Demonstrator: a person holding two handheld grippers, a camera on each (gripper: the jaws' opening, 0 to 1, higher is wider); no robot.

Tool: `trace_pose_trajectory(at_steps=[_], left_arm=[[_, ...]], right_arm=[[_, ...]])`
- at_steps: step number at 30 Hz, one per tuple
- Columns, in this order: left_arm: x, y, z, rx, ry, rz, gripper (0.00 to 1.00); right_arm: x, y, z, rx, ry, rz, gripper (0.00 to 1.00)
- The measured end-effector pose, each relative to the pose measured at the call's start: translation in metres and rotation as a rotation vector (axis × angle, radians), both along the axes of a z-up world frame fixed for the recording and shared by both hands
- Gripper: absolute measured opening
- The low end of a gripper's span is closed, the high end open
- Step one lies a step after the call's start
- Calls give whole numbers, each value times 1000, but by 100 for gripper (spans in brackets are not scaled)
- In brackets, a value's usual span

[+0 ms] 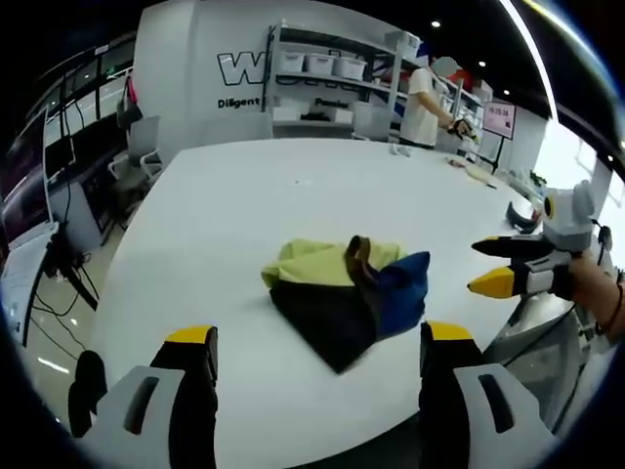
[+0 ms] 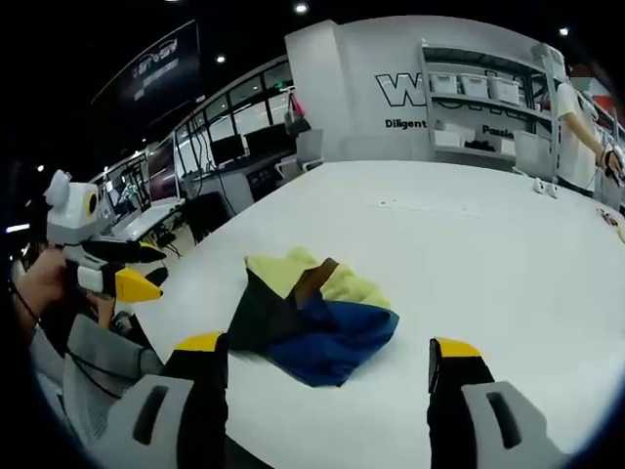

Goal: Fold the garment on the visible template until the final outline fits inside the template.

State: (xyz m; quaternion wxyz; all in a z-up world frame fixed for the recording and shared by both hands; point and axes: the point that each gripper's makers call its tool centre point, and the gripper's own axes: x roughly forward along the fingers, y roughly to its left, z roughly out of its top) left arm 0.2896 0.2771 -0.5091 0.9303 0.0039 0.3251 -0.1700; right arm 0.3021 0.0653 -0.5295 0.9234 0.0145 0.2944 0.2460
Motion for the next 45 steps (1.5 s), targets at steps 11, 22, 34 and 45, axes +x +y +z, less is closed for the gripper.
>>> trace_pose_trajectory(at_steps=[11,22,34,45], left_arm=[[-4,-4,-3,-4,19,-15,79],[-5,-7,-4,-6,22,-29,78],[-7,-19,-9,-7,28,-53,78],[-4,-23,-14,-8,38,-61,77]], right_arm=[[-2,2,-4,-7,17,12,80],[3,4,2,20,-18,16,78],[9,6,0,10,-22,28,76],[13,3,-5,-1,-7,28,76]])
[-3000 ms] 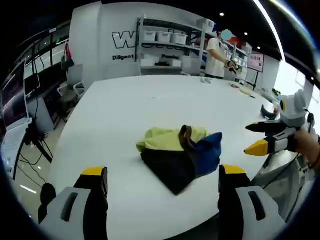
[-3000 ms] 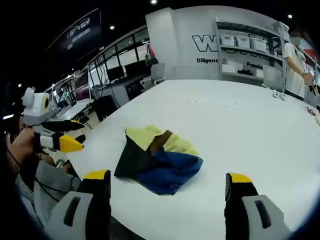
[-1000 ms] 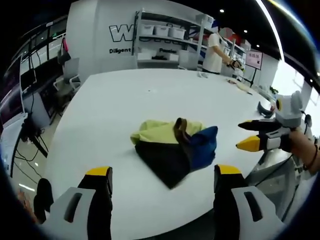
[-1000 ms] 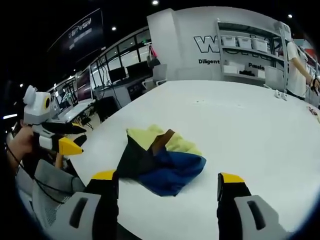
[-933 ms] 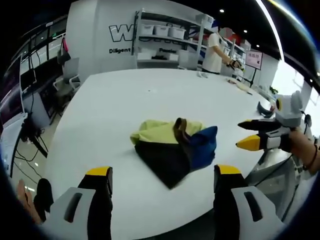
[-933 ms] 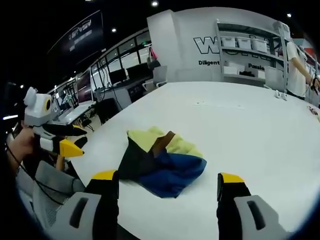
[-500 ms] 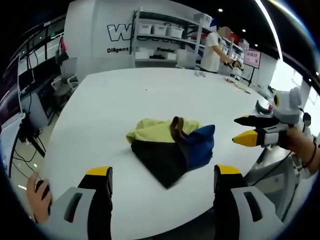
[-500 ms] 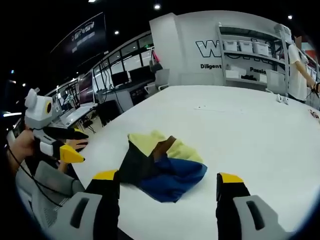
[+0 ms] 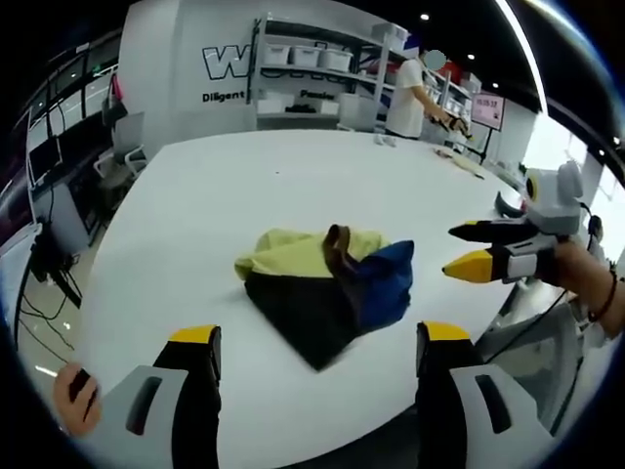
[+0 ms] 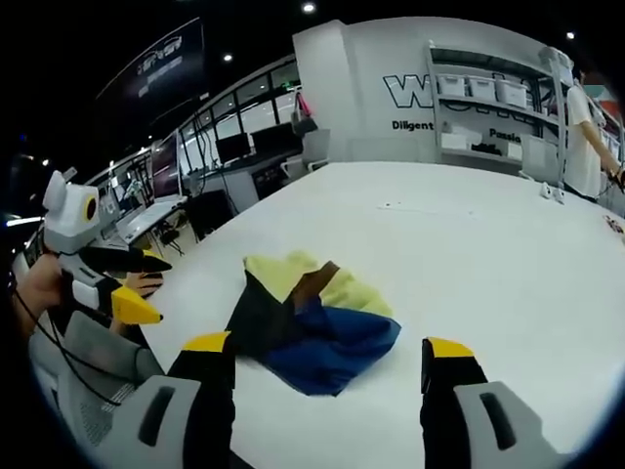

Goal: Fold the garment on the visible template until the final outline fits inside the template.

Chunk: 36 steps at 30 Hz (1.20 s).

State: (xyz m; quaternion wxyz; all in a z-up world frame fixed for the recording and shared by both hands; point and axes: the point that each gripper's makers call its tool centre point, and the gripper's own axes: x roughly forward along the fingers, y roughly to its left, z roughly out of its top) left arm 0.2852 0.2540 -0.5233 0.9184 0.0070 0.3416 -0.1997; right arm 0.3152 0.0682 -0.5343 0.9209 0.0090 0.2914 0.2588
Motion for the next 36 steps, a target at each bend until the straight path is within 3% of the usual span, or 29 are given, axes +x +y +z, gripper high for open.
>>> trace_pose_trajectory(at_steps=[17,23,36], left_arm=[[1,-2,-20,7,55,0,76],[7,3,-30,-18,72,60,77],[12,-4,-53,5,121,28,76]], right_arm=[[4,-3,-19,-26,58,-2,75],[12,-8,-26,-31,75,-30,72],[24,-2,-46,-37,118,-18,72]])
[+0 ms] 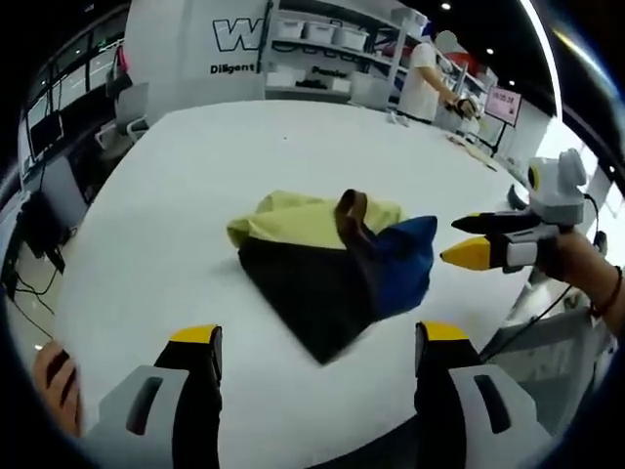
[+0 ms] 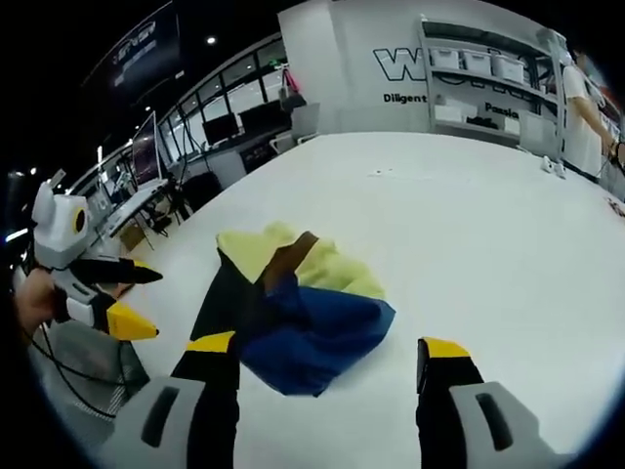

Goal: Fold the garment on the visible template until the final outline fits inside the template.

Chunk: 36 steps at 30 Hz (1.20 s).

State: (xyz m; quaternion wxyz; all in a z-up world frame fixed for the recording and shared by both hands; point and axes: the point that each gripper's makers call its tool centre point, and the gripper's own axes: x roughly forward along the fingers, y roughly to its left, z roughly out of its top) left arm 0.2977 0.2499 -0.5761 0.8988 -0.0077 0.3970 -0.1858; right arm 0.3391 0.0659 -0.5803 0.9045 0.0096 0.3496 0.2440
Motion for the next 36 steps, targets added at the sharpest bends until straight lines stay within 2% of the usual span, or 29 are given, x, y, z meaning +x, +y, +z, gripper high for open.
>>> trace_pose_trajectory(at_steps=[4,10,17,25,31,33,36], left_arm=[[2,0,-12,47,19,-30,76],[6,-6,-18,38,18,-37,73],[7,-16,-25,13,8,-64,59],[4,-25,-37,5,40,-94,44],[4,-25,-45,17,57,-105,33],[4,-26,-48,21,58,-107,26],[3,-28,-50,22,61,-107,24]], right_arm=[[0,3,-7,-7,14,15,70],[3,3,-17,-9,27,1,63],[5,0,-28,-3,49,-34,56],[8,2,-33,-6,41,-44,48],[10,4,-36,-30,24,-34,36],[10,5,-39,-33,33,-35,34],[10,7,-41,-40,42,-29,27]])
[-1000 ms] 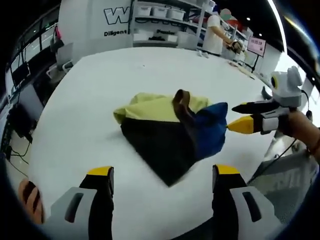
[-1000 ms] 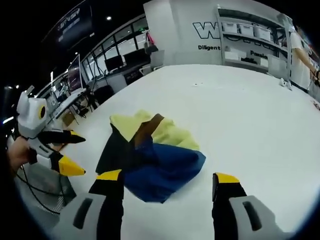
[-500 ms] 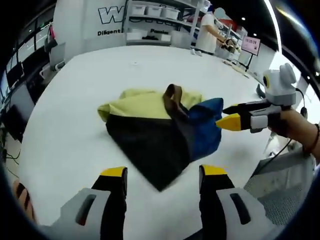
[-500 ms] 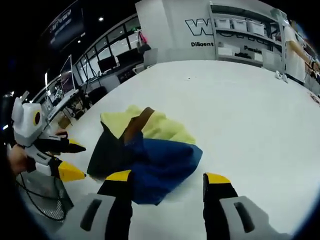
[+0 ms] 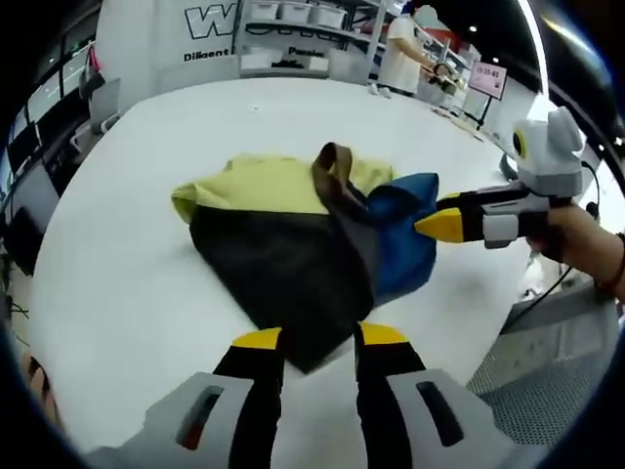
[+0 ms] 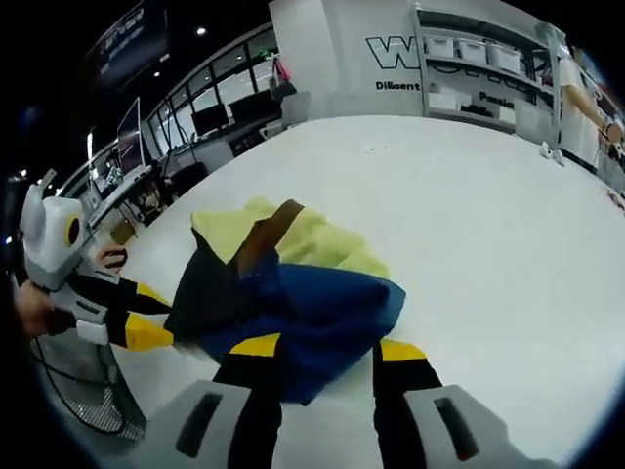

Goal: Fold the garment on the visible template until the final outline fits inside the template.

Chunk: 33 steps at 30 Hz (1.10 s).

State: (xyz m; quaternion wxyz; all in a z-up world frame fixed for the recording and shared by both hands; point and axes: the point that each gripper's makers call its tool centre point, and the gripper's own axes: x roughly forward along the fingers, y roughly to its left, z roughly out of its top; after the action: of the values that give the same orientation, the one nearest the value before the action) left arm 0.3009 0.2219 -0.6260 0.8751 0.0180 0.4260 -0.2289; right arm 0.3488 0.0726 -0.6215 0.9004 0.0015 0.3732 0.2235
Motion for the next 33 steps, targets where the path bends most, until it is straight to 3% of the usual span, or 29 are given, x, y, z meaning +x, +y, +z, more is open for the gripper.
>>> trace_pose_trajectory(at_steps=[4,8,12,20,27,28,33], left_arm=[[-2,-1,-4,1,9,-2,20],[-5,0,-10,6,37,6,4],[-5,1,-12,1,42,16,0],[-5,5,-7,-19,40,41,0],[-2,19,5,6,14,75,0],[0,20,8,4,6,79,0],[6,28,19,24,-30,100,0]], right_arm=[[2,-3,1,-29,-16,2,16],[1,-3,2,-39,-26,11,8],[1,-4,2,-52,-32,20,3],[0,-5,4,-80,-38,46,0],[0,-7,11,-93,-62,58,0],[0,-10,12,-141,-80,84,0],[0,-7,19,-162,-107,99,0]])
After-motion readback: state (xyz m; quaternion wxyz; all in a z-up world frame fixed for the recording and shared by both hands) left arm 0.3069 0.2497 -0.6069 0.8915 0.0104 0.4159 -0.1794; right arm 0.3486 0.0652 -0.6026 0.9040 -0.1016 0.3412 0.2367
